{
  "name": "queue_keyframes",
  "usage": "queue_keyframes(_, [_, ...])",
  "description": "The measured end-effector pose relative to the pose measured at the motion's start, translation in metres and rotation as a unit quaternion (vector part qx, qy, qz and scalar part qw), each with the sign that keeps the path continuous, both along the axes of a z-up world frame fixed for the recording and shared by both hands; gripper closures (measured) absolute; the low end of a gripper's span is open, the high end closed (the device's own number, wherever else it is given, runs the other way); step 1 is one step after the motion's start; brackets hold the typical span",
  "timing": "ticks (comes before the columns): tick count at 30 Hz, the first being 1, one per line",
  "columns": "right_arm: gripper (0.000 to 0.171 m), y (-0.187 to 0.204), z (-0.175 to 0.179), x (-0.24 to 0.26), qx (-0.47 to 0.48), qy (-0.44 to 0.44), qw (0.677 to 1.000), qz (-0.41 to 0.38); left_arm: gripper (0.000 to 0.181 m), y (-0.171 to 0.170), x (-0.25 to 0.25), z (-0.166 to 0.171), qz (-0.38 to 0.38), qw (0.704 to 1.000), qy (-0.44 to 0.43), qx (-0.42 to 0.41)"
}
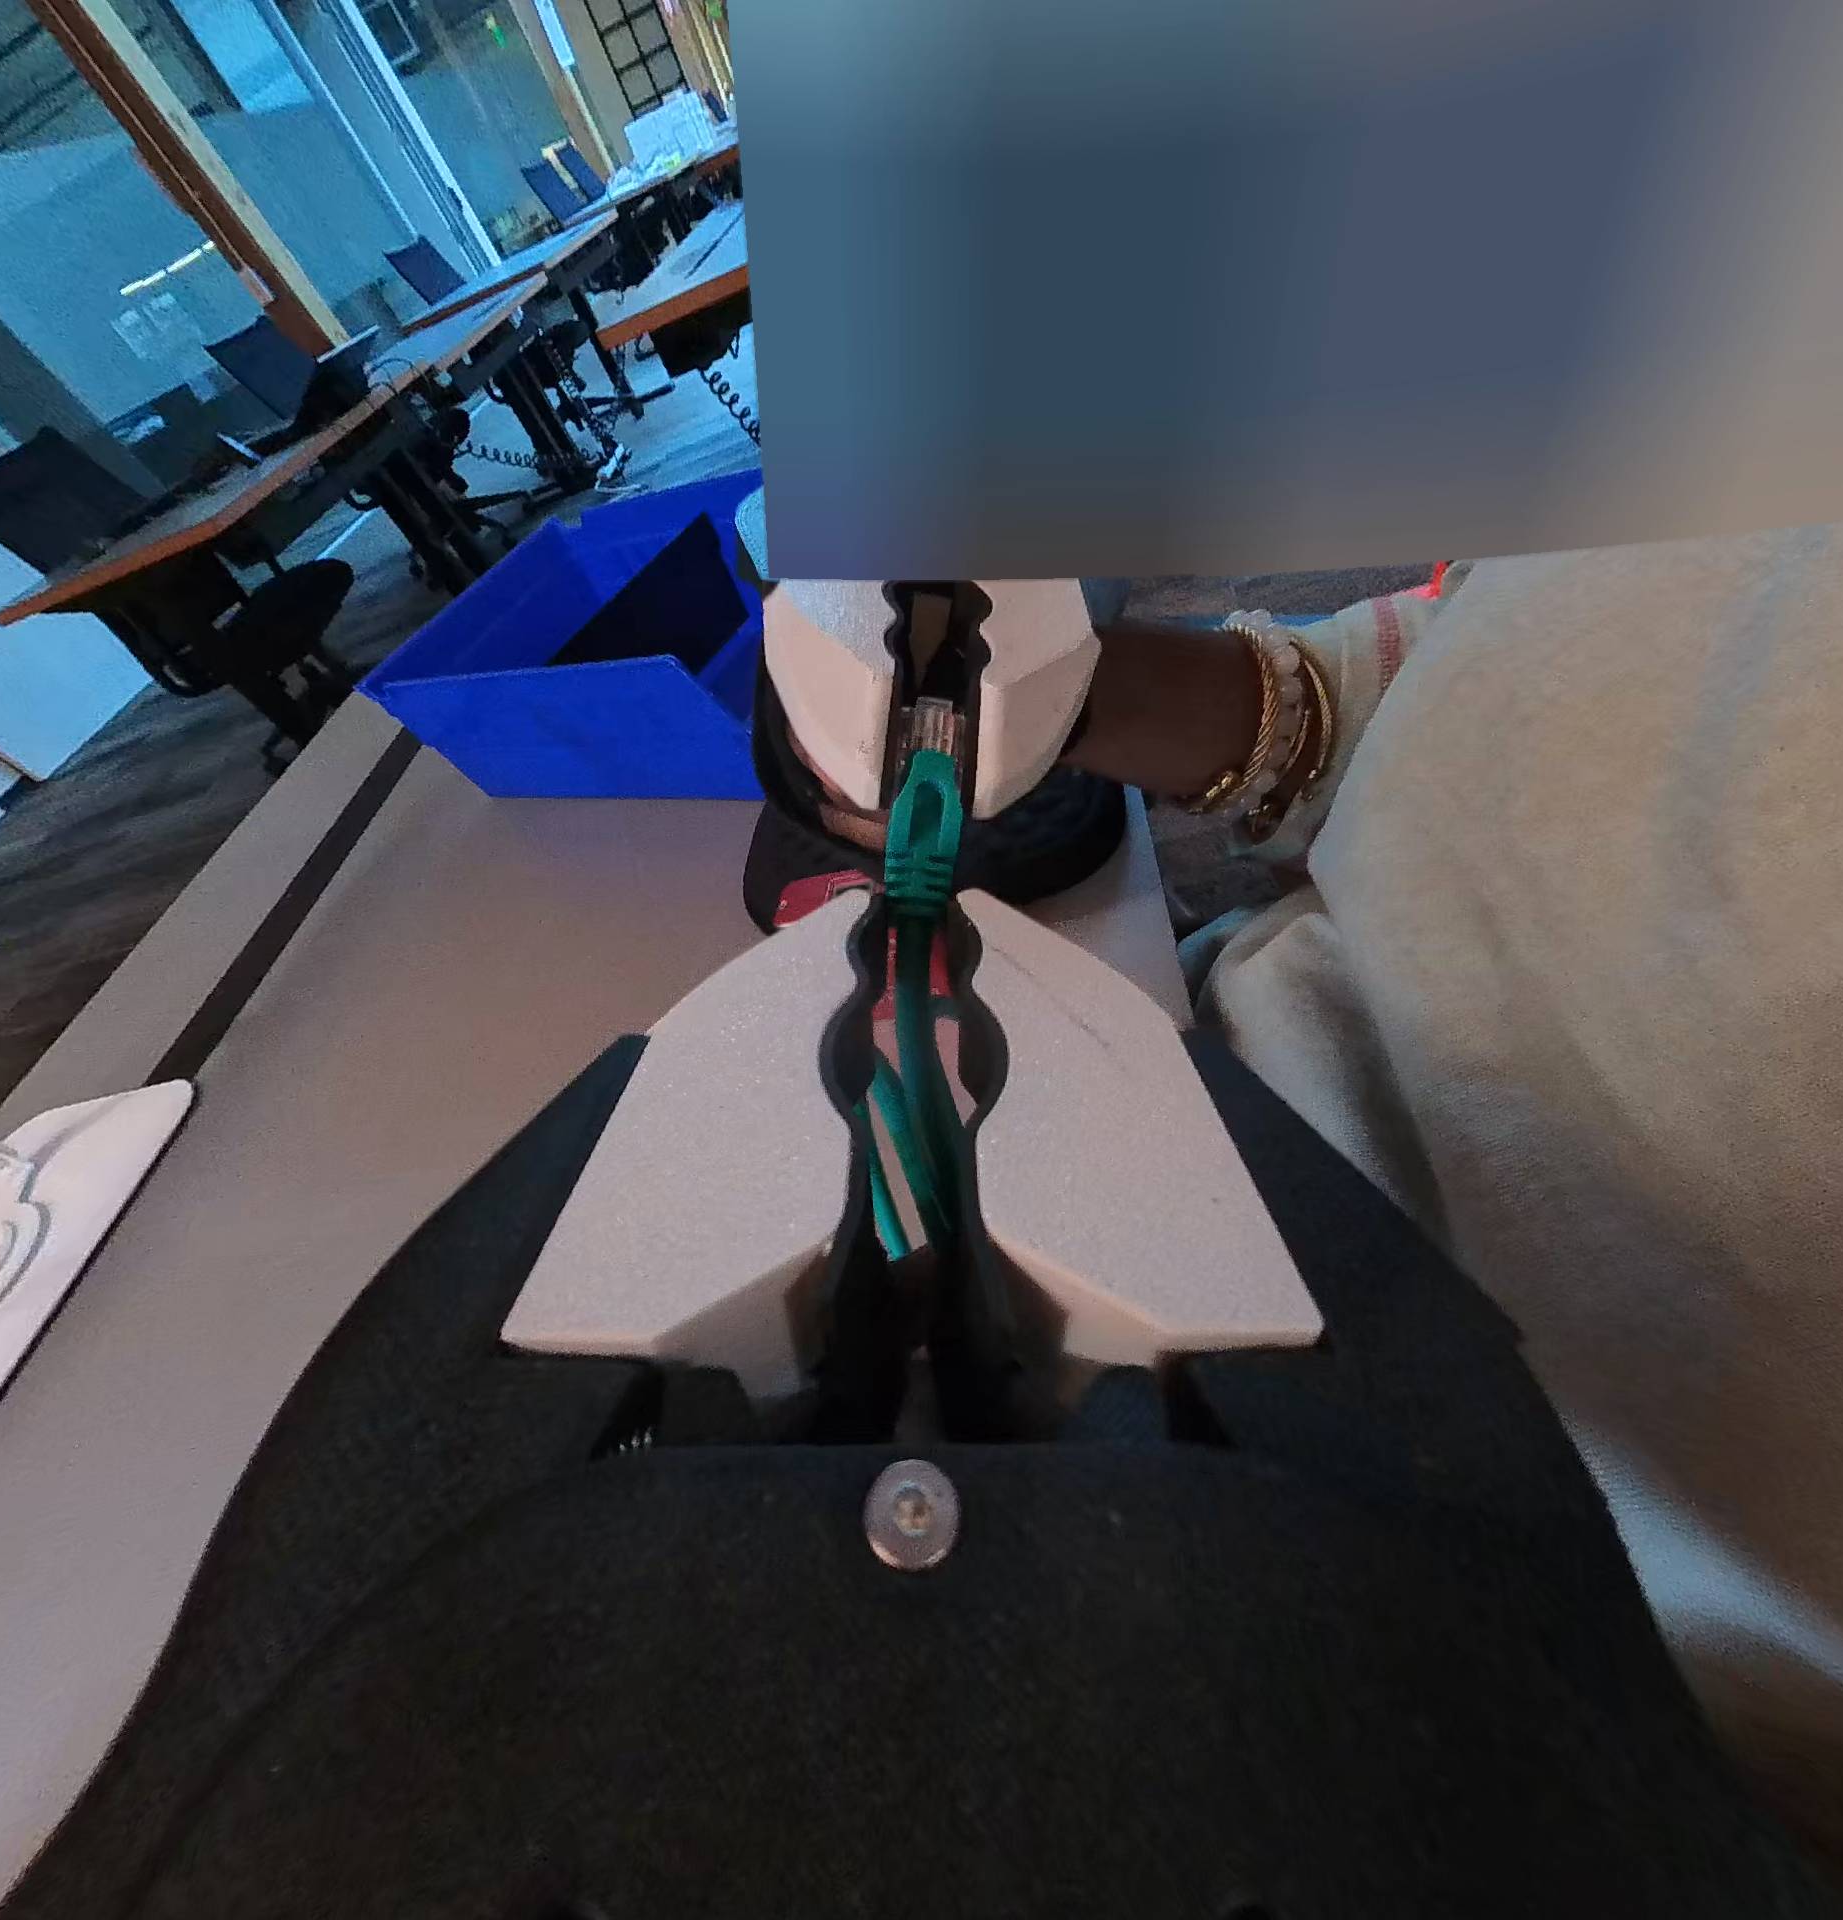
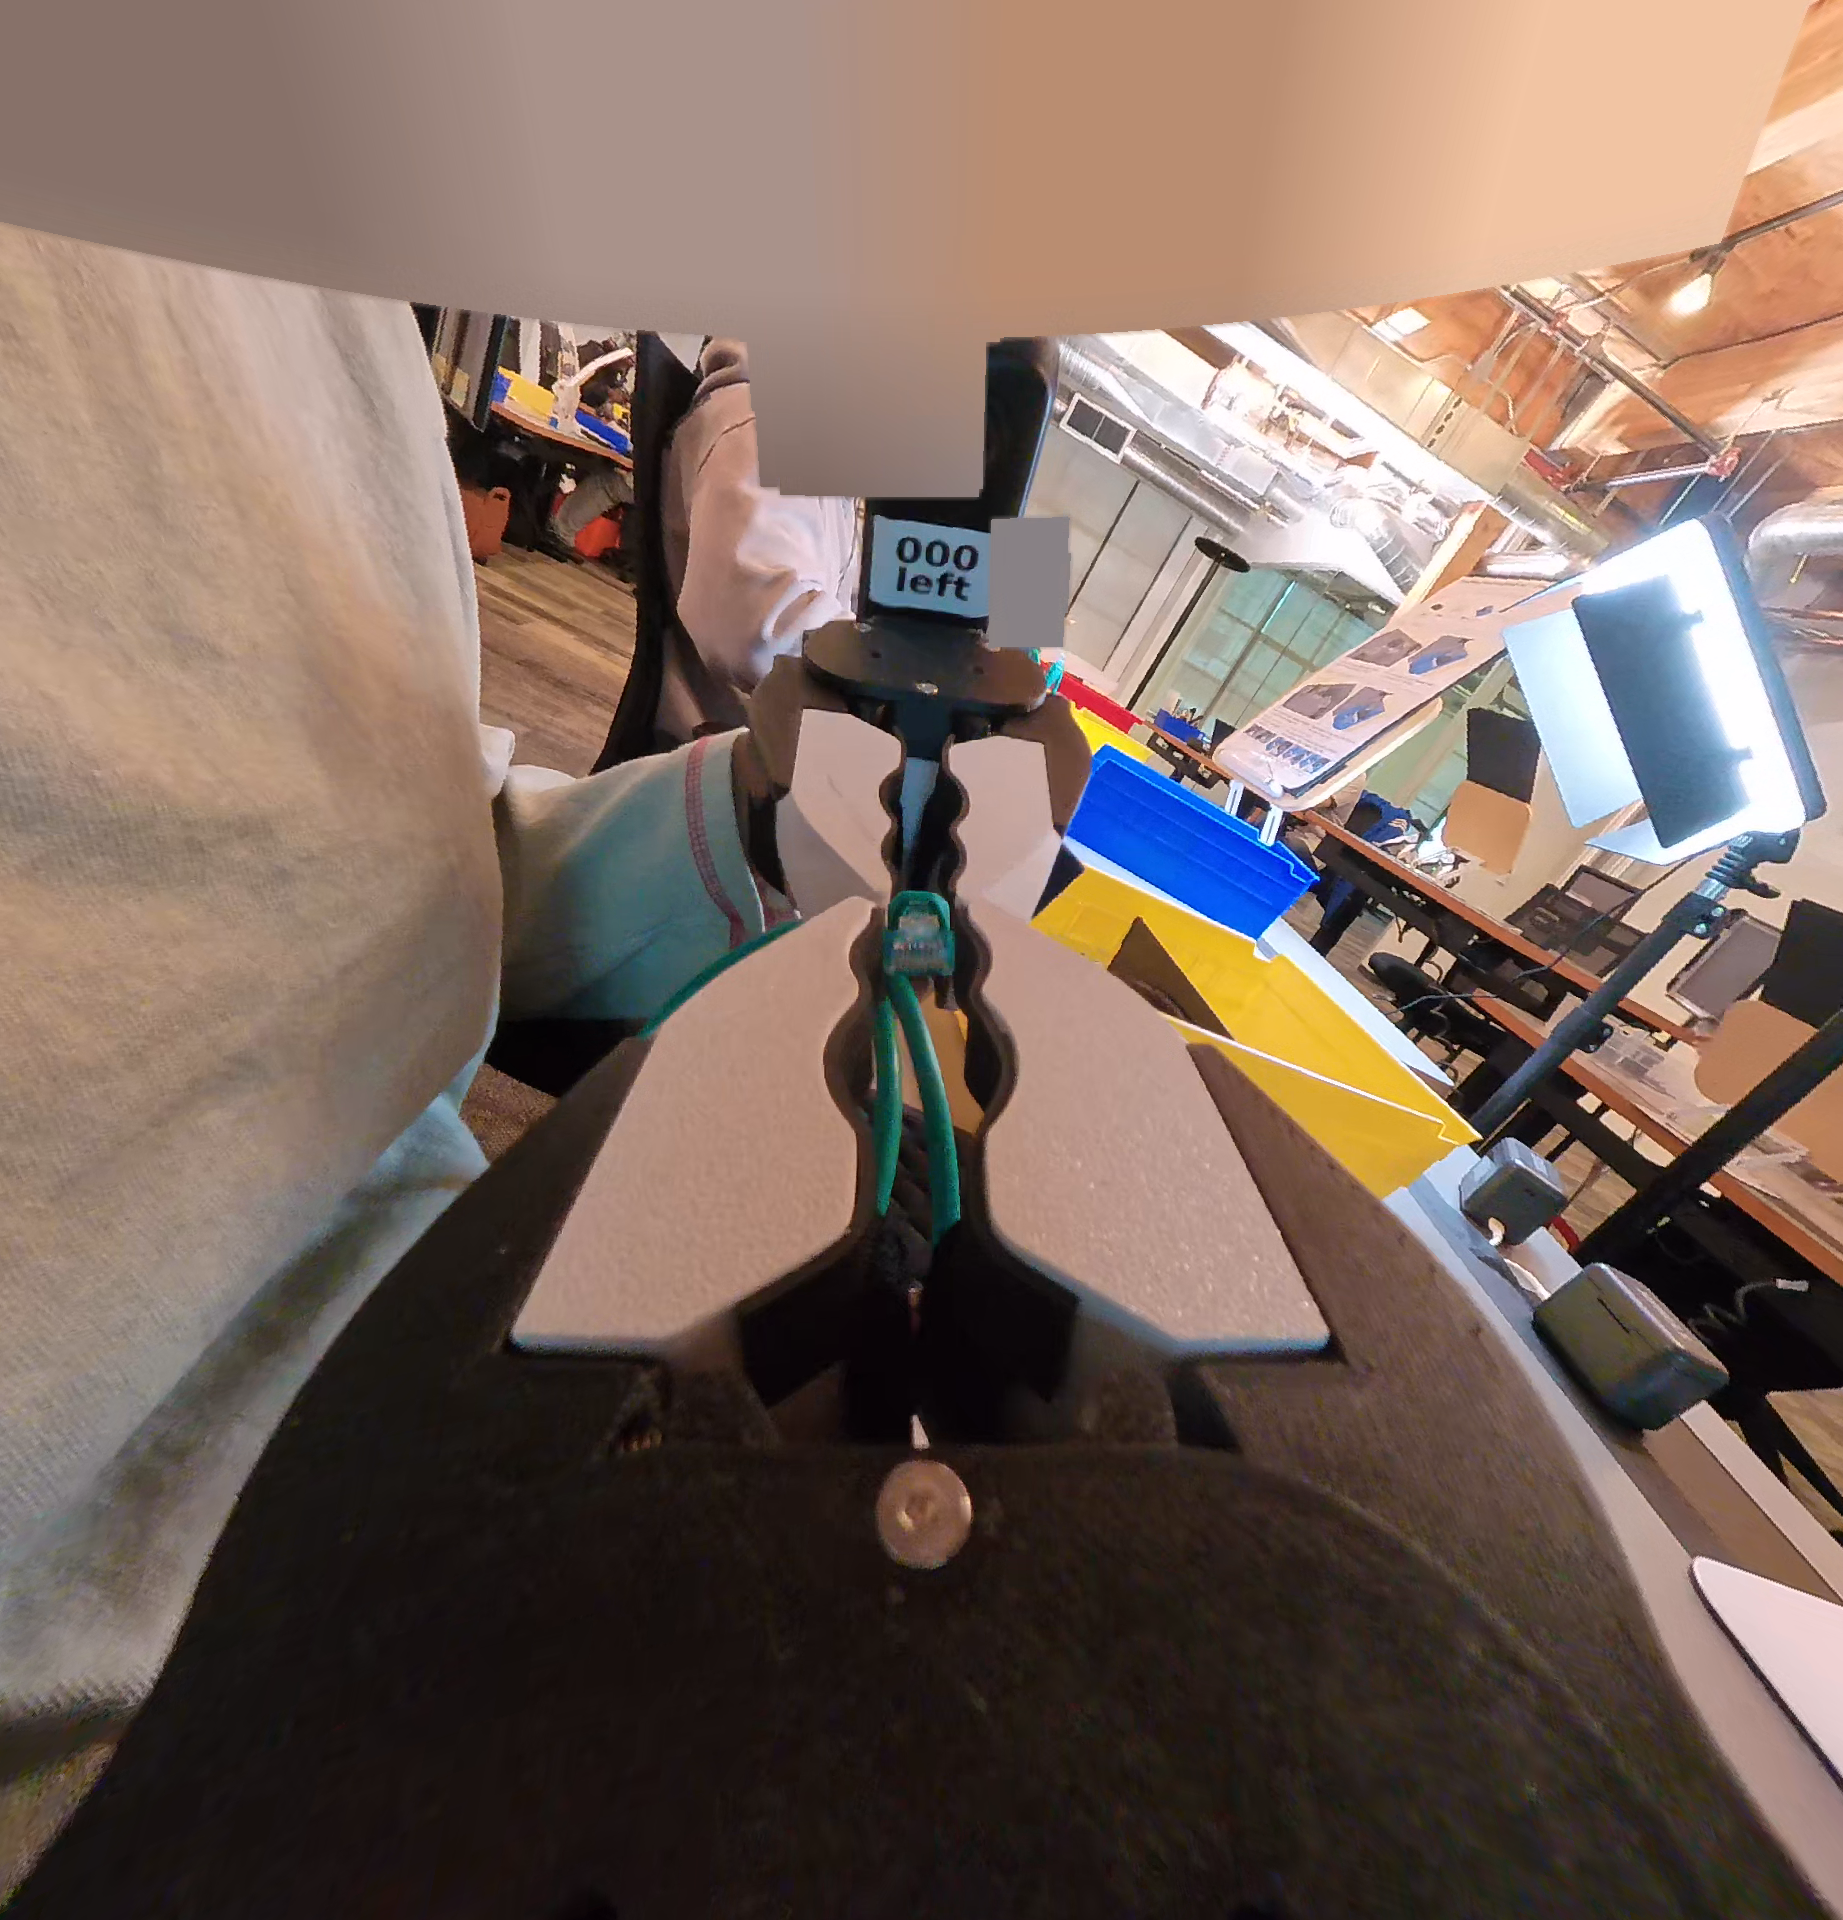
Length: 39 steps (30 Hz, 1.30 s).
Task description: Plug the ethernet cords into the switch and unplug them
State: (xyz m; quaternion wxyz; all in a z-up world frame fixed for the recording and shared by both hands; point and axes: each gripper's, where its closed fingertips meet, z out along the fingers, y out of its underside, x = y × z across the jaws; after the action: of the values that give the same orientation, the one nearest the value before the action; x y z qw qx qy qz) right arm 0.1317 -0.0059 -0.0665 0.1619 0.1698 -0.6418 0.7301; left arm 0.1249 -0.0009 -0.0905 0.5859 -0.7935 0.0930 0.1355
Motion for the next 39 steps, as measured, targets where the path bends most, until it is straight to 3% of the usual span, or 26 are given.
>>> queue_keyframes(5, [0.157, 0.008, 0.004, -0.007, 0.02, 0.001, 0.999, -0.044, 0.171, -0.003, -0.006, 0.004, 0.029, 0.998, 0.052, -0.015])
queue_keyframes(10, [0.098, 0.065, -0.02, -0.04, 0.154, -0.027, 0.97, -0.188, 0.171, -0.032, -0.02, 0.017, 0.085, 0.993, 0.08, -0.011])
queue_keyframes(14, [0.058, 0.093, -0.075, -0.053, 0.358, -0.099, 0.896, -0.242, 0.171, -0.044, -0.027, 0.016, 0.112, 0.99, 0.082, -0.025])
queue_keyframes(20, [0.055, 0.096, -0.133, -0.072, 0.566, -0.171, 0.774, -0.229, 0.171, -0.031, -0.024, 0.006, 0.095, 0.991, 0.088, -0.046])
queue_keyframes(28, [0.068, 0.095, -0.173, -0.07, 0.689, -0.213, 0.667, -0.188, 0.171, -0.04, -0.031, 0.005, 0.108, 0.99, 0.08, -0.039])
queue_keyframes(31, [0.075, 0.096, -0.173, -0.071, 0.685, -0.228, 0.662, -0.203, 0.171, -0.043, -0.033, 0.004, 0.112, 0.99, 0.077, -0.038])
queue_keyframes(34, [0.078, 0.095, -0.172, -0.071, 0.67, -0.216, 0.684, -0.191, 0.171, -0.043, -0.034, 0.003, 0.112, 0.99, 0.075, -0.034])
queue_keyframes(36, [0.078, 0.093, -0.169, -0.07, 0.635, -0.201, 0.726, -0.171, 0.171, -0.042, -0.036, 0.003, 0.116, 0.99, 0.069, -0.032])
queue_keyframes(39, [0.079, 0.079, -0.143, -0.07, 0.483, -0.218, 0.837, -0.137, 0.171, -0.039, -0.039, 0.0, 0.121, 0.991, 0.054, -0.033])
